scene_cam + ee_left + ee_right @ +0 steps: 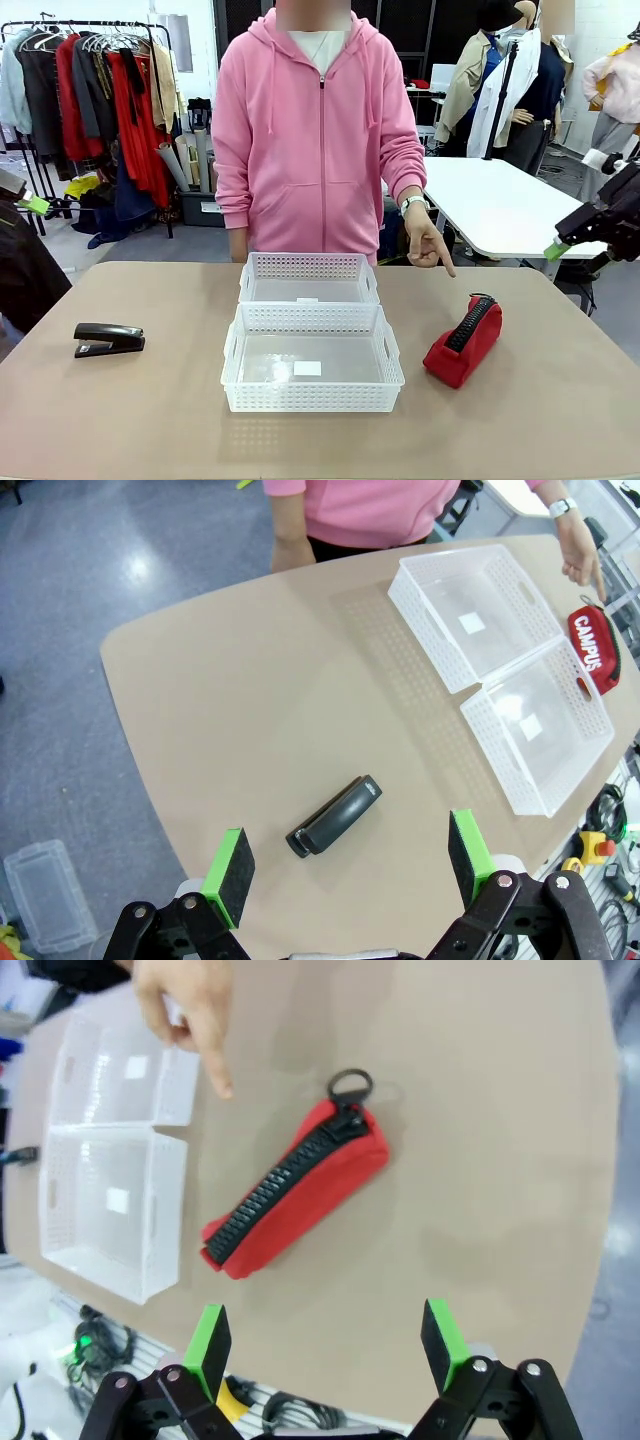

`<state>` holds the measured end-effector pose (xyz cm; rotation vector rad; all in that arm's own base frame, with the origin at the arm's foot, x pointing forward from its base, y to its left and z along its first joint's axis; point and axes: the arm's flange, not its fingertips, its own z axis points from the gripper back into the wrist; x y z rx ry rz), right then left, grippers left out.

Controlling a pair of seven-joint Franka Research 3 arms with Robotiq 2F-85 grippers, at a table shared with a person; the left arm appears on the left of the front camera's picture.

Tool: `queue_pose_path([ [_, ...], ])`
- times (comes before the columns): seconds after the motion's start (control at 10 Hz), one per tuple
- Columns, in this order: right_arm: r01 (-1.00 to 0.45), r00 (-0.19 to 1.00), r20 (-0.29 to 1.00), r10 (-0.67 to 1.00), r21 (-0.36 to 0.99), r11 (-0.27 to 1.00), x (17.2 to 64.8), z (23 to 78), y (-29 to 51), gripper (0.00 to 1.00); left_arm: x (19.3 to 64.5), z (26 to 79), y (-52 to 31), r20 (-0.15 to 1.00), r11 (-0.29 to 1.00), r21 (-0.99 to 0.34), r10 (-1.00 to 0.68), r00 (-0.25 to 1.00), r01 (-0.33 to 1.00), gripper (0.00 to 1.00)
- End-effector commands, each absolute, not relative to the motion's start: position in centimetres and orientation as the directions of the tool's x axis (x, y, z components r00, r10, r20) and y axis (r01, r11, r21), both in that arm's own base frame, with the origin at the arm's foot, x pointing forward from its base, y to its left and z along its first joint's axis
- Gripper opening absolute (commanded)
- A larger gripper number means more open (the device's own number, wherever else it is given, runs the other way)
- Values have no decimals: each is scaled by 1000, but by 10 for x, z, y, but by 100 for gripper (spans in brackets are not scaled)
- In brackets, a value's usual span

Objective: Distribute items into two baskets.
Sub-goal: Pick up the Pencil pouch that the person points to.

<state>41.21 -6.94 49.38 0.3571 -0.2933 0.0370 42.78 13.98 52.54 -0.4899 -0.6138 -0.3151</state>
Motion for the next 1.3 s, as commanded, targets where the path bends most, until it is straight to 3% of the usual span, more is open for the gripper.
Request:
queue_pose_path([
  [0.0,74,979,171,-113,216,973,412,498,-48,100,427,525,141,620,836,-347,-136,773,425,100],
  [0.4,266,960,59,-274,107,958,424,492,-10,100,427,525,141,620,836,-347,-136,773,425,100],
  [1.2,573,811,-55,-583,278,771,466,452,35,100,427,525,141,620,836,-347,-136,773,425,100],
])
